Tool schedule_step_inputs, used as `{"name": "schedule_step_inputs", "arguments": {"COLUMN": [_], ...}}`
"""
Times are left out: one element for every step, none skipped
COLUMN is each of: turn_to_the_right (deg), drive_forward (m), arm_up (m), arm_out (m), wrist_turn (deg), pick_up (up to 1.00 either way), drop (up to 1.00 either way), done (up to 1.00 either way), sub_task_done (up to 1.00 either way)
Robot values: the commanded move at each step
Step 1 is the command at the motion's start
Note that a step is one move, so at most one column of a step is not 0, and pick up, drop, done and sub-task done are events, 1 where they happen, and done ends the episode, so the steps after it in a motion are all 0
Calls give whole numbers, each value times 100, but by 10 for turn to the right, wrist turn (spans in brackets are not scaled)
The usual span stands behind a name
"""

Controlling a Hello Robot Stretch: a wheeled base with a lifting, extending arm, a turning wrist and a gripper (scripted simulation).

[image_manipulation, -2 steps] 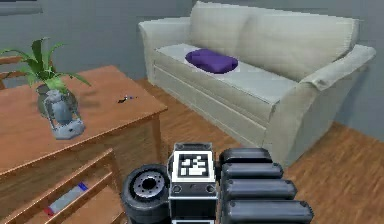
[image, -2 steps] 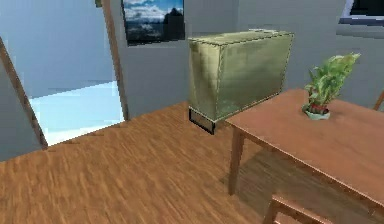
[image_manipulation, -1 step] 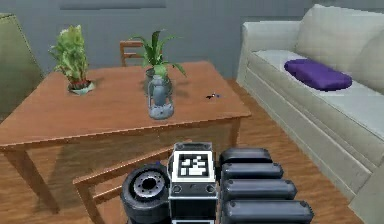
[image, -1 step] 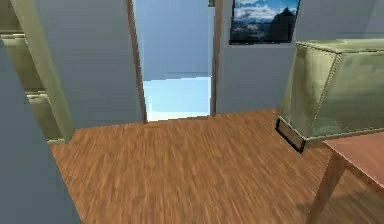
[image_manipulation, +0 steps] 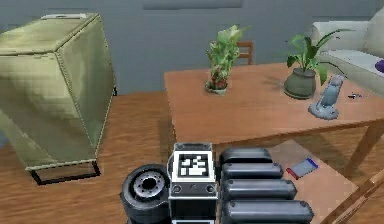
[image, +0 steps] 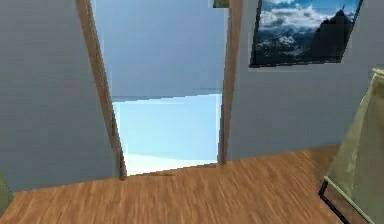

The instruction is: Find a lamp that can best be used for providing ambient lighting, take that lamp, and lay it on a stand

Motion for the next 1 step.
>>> {"name": "schedule_step_inputs", "arguments": {"turn_to_the_right": [-30], "drive_forward": [0], "arm_up": [0], "arm_out": [0], "wrist_turn": [0], "pick_up": [0], "drop": [0], "done": [0], "sub_task_done": [0]}}
